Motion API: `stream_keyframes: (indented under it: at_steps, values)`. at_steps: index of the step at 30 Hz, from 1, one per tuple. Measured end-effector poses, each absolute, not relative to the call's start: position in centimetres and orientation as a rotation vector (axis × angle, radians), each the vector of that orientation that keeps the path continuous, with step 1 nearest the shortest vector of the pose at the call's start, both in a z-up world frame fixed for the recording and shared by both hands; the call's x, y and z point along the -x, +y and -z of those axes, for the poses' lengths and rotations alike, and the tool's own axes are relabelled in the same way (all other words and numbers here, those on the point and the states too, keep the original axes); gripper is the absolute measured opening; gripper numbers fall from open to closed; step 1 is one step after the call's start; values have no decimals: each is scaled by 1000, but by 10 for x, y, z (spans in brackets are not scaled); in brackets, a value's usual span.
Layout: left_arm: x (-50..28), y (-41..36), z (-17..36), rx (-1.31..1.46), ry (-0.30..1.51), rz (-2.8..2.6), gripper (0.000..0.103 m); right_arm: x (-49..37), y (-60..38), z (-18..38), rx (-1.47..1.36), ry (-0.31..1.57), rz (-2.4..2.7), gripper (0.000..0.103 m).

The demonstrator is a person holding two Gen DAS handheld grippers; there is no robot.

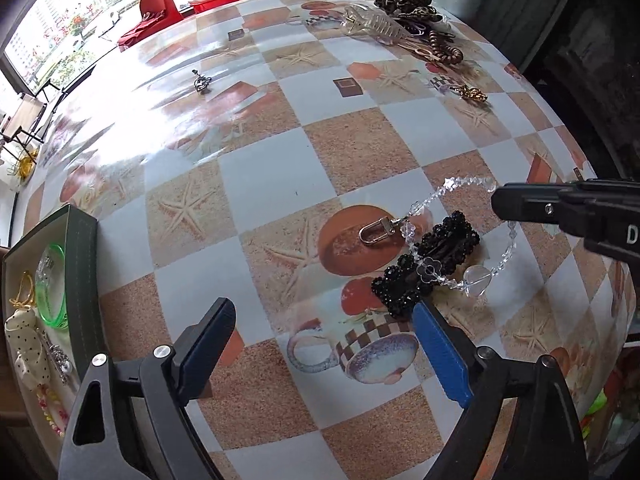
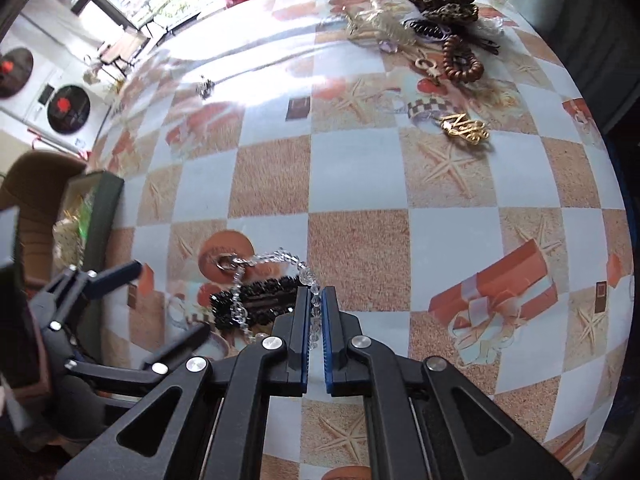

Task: Organize jewelry
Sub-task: 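Grasp the crystal bead bracelet with the right tool while the left tool grasps the black beaded barrette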

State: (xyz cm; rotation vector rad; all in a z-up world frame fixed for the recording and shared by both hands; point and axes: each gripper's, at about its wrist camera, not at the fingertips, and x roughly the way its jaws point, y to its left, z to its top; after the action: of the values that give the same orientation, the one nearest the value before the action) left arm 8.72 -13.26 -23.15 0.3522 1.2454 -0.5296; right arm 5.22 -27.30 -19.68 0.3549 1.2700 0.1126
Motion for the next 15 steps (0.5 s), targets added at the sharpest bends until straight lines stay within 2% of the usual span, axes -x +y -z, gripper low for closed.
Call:
stream_keyframes:
  at_steps: [10, 15]
  values:
    - [-91, -162, 231, -402, 1208, 603, 93, -64, -307, 171, -499, 1163, -52, 6]
    - [-93, -188, 230, -443, 1160, 663, 93, -60, -329, 182, -493, 1187, 46, 6]
